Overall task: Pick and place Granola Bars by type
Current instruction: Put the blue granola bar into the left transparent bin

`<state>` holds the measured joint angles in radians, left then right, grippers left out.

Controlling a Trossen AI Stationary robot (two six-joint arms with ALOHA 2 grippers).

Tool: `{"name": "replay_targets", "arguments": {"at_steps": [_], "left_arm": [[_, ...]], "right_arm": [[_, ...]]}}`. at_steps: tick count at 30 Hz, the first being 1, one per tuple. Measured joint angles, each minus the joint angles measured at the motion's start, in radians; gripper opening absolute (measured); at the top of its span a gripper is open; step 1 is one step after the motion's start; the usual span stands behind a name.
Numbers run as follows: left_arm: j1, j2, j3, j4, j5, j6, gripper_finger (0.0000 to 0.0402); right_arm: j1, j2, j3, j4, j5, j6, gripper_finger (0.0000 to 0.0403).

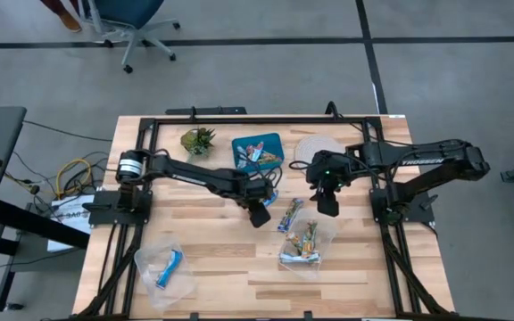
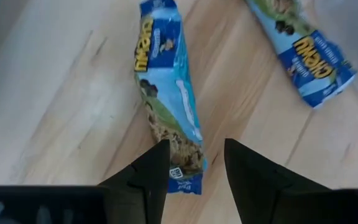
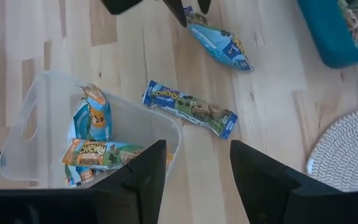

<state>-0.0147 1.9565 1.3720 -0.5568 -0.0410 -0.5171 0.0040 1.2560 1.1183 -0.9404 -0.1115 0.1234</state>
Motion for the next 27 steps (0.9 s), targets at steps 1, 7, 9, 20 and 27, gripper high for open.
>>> {"name": "replay_targets", "arguments": {"at_steps": [1, 7, 9, 20, 27], "left_arm": [[0.000, 0.007, 0.000, -0.001, 0.001, 0.000, 0.0144], [0.000, 0.021, 0.001, 0.001, 0.001, 0.014, 0.0144], [0.000, 0.028, 0.000, -0.006, 0.001, 0.026, 0.0144], [-0.004, 0.077, 0.002, -0.029, -0.042, 0.028, 0.0139], [-0.001, 0.073, 0.014, -0.053, -0.019, 0.028, 0.0042]], "right_arm": [[0.000, 0.000, 0.000, 0.003, 0.001, 0.000, 0.0168], [0.000, 0.000, 0.000, 0.015, 0.002, 0.000, 0.0167], [0.000, 0.000, 0.000, 0.022, 0.002, 0.000, 0.0165], [0.000, 0.000, 0.000, 0.062, -0.003, -0.018, 0.0162], [0.000, 0.000, 0.000, 0.065, -0.021, -0.019, 0.0153]]}}
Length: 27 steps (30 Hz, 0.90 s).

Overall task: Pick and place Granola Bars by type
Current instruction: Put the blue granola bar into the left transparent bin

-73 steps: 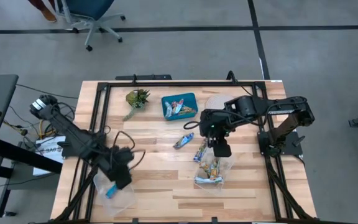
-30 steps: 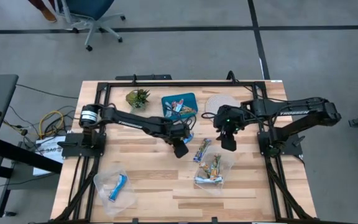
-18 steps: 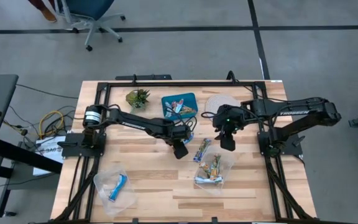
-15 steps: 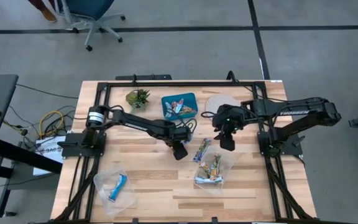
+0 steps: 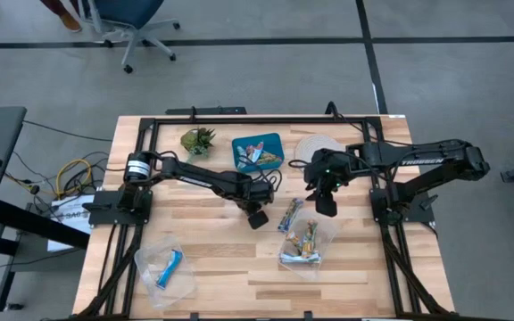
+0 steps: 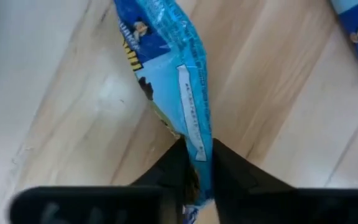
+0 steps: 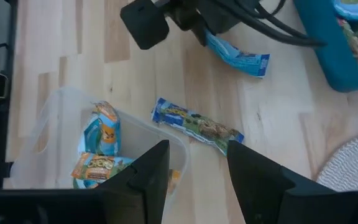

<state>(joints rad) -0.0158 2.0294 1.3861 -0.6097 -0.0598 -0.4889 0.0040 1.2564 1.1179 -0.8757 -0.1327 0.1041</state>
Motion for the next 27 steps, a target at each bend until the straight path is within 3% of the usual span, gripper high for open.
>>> {"name": "replay_targets", "arguments": {"at_steps": [2, 8, 16, 21, 27], "left_arm": [[0.000, -0.001, 0.001, -0.006, 0.011, 0.000, 0.0025], [0.000, -0.040, 0.000, -0.081, 0.046, -0.001, 0.0028], [-0.002, -0.284, 0.000, -0.319, 0.036, -0.001, 0.0021], [-0.060, -0.493, 0.000, -0.555, 0.037, -0.148, 0.0025], [-0.246, -0.671, 0.000, -0.769, 0.085, -0.456, 0.0018]], "right_arm": [[0.000, 0.000, 0.000, 0.017, -0.024, -0.001, 0.0150], [0.000, -0.020, 0.000, 0.110, -0.106, 0.000, 0.0139], [0.006, -0.052, 0.000, 0.166, -0.111, -0.002, 0.0132], [0.034, -0.029, 0.000, 0.199, -0.130, -0.003, 0.0134], [0.077, 0.029, 0.074, 0.240, -0.186, -0.067, 0.0132]]}}
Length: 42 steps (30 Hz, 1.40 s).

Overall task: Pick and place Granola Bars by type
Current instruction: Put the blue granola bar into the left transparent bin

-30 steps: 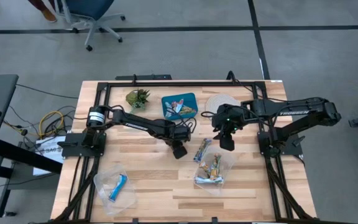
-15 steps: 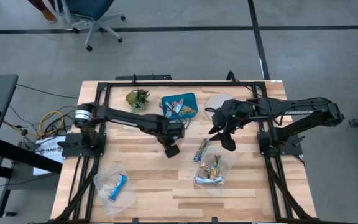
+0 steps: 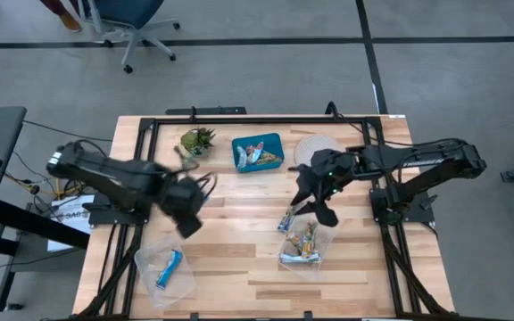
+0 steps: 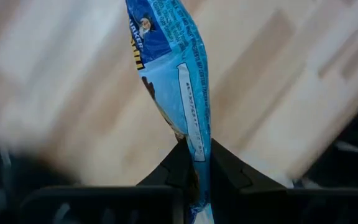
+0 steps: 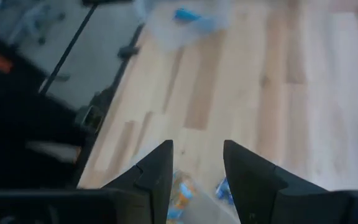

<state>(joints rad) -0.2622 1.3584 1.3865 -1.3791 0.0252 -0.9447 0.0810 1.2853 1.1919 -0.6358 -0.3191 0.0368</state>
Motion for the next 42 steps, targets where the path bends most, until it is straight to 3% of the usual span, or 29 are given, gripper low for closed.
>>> {"name": "replay_targets", "arguments": {"at_steps": [6, 13, 20, 27, 39, 42], "left_arm": [[-0.210, -0.018, 0.000, -0.113, 0.126, -0.323, 0.0023], [-0.384, 0.023, -0.005, -0.059, 0.164, -0.618, 0.0022], [-0.499, 0.105, -0.005, 0.022, 0.307, -0.824, 0.0024], [-0.536, 0.116, -0.005, 0.107, 0.205, -0.940, 0.0032], [-0.542, 0.116, -0.005, 0.076, 0.251, -0.963, 0.0118], [-0.539, 0.116, -0.005, 0.090, 0.202, -0.931, 0.0129]], "right_arm": [[0.029, 0.127, 0.147, -0.094, -0.057, -0.098, 0.0132], [0.030, 0.246, 0.260, -0.127, -0.073, -0.142, 0.0132], [0.030, 0.257, 0.284, -0.139, -0.075, -0.150, 0.0129], [0.021, 0.242, 0.283, -0.149, -0.074, -0.150, 0.0128], [0.021, 0.238, 0.283, -0.176, -0.073, -0.151, 0.0128], [0.021, 0.238, 0.283, -0.184, -0.073, -0.171, 0.0128]]}}
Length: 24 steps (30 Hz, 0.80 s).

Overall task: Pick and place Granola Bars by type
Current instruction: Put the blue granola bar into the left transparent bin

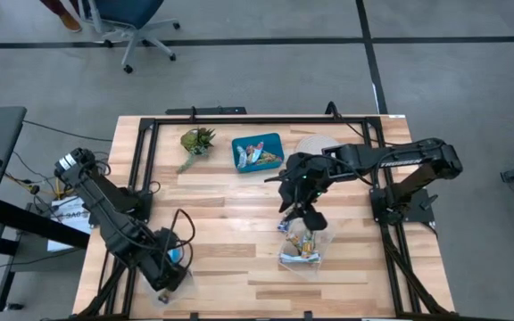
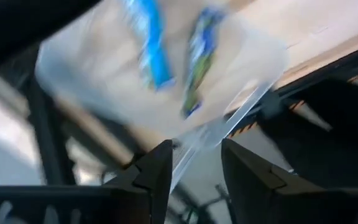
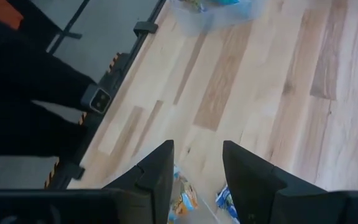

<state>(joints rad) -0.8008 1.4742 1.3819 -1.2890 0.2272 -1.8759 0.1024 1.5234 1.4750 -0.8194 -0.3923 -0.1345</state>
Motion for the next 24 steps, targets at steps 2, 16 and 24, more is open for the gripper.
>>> {"name": "replay_targets", "arguments": {"at_steps": [2, 16, 24], "left_arm": [[0.015, 0.000, 0.005, 0.020, -0.084, 0.041, 0.0132], [0.410, -0.001, 0.021, 0.182, -0.350, 0.688, 0.0123], [0.604, -0.001, 0.021, 0.351, -0.368, 0.939, 0.0123]], "right_arm": [[-0.006, -0.007, -0.001, -0.026, 0.000, -0.015, 0.0128], [-0.177, -0.165, -0.279, -0.054, 0.053, 0.181, 0.0128], [-0.247, -0.160, -0.471, 0.049, 0.106, 0.347, 0.0128]]}}
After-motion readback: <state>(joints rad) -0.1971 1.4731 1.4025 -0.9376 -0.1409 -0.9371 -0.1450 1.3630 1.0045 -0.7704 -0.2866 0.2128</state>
